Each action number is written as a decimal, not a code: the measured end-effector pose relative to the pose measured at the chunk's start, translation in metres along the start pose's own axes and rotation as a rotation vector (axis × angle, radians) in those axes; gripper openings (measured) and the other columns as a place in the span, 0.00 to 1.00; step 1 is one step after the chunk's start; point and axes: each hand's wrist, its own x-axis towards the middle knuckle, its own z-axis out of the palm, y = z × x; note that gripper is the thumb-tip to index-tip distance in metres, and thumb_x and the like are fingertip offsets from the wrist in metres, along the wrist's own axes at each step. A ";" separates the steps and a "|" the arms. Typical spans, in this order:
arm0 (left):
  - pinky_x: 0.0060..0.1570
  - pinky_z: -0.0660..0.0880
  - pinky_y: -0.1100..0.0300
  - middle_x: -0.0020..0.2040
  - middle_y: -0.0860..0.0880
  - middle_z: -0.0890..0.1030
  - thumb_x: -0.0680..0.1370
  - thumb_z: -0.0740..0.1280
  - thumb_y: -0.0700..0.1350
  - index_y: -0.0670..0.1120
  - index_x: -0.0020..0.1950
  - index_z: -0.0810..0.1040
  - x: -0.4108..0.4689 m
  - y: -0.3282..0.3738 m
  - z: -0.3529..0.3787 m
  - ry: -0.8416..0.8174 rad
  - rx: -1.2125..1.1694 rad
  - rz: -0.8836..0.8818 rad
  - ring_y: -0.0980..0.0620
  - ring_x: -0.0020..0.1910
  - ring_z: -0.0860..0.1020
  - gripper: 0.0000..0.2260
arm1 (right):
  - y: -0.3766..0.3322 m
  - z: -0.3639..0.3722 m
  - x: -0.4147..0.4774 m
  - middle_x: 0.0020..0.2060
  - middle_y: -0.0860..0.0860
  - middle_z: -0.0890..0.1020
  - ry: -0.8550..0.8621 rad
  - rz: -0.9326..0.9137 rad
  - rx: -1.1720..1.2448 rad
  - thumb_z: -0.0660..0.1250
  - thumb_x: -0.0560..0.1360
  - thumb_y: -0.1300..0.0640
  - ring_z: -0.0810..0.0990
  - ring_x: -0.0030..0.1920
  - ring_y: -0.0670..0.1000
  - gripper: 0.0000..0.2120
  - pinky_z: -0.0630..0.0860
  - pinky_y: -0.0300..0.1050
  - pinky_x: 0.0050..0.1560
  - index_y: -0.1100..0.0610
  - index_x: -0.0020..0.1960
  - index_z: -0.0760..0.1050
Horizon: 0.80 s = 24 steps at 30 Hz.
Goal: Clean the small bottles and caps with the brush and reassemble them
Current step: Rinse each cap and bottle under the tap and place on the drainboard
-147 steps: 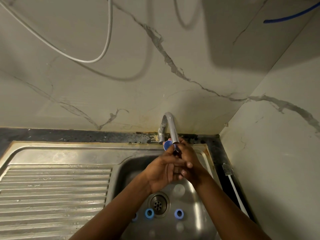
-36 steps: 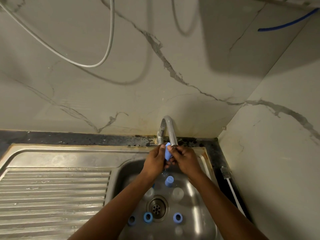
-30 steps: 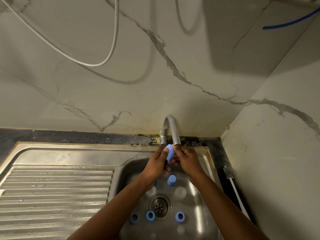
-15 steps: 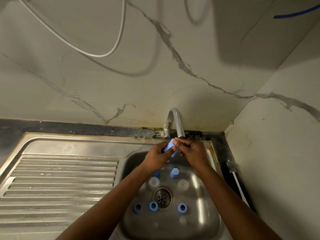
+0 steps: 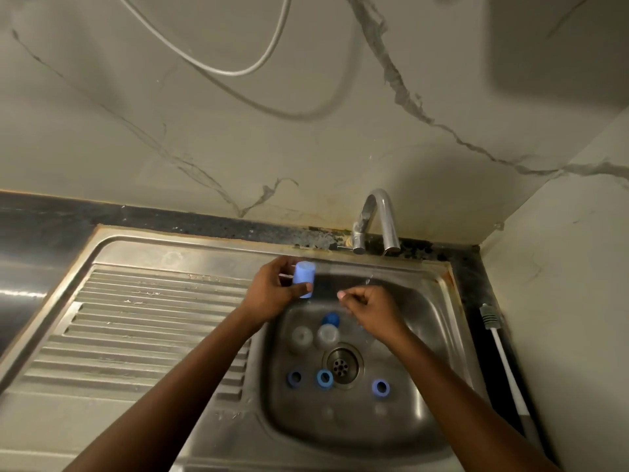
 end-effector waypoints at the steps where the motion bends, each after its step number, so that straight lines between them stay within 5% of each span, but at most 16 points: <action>1: 0.53 0.82 0.61 0.55 0.55 0.85 0.76 0.79 0.47 0.54 0.64 0.80 -0.002 -0.005 -0.008 0.026 0.040 0.007 0.60 0.53 0.84 0.18 | 0.004 0.005 0.001 0.45 0.43 0.87 -0.039 -0.008 -0.051 0.72 0.80 0.50 0.85 0.46 0.40 0.05 0.79 0.38 0.47 0.48 0.54 0.85; 8: 0.50 0.75 0.70 0.55 0.58 0.84 0.73 0.81 0.43 0.52 0.63 0.81 -0.019 -0.043 -0.058 0.273 0.170 -0.052 0.63 0.53 0.81 0.21 | 0.029 0.054 0.010 0.58 0.40 0.83 -0.265 -0.122 -0.413 0.70 0.73 0.39 0.80 0.59 0.41 0.23 0.79 0.46 0.61 0.45 0.65 0.80; 12: 0.51 0.77 0.67 0.55 0.54 0.85 0.72 0.81 0.41 0.49 0.62 0.82 -0.020 -0.066 -0.077 0.359 0.220 -0.087 0.58 0.53 0.82 0.20 | 0.036 0.078 0.017 0.71 0.45 0.75 -0.281 -0.226 -0.658 0.72 0.73 0.41 0.69 0.72 0.50 0.32 0.69 0.50 0.72 0.46 0.75 0.71; 18: 0.55 0.81 0.57 0.55 0.53 0.85 0.71 0.81 0.39 0.49 0.61 0.82 -0.017 -0.084 -0.084 0.371 0.239 -0.110 0.54 0.54 0.83 0.20 | 0.040 0.102 0.021 0.74 0.47 0.69 -0.392 -0.276 -0.880 0.72 0.73 0.46 0.65 0.75 0.54 0.36 0.62 0.55 0.74 0.45 0.79 0.63; 24: 0.53 0.80 0.61 0.54 0.55 0.85 0.72 0.81 0.42 0.50 0.60 0.82 -0.018 -0.088 -0.078 0.366 0.187 -0.122 0.56 0.53 0.83 0.19 | 0.051 0.110 0.024 0.73 0.49 0.71 -0.391 -0.303 -0.951 0.68 0.79 0.55 0.67 0.74 0.53 0.31 0.62 0.53 0.74 0.46 0.80 0.63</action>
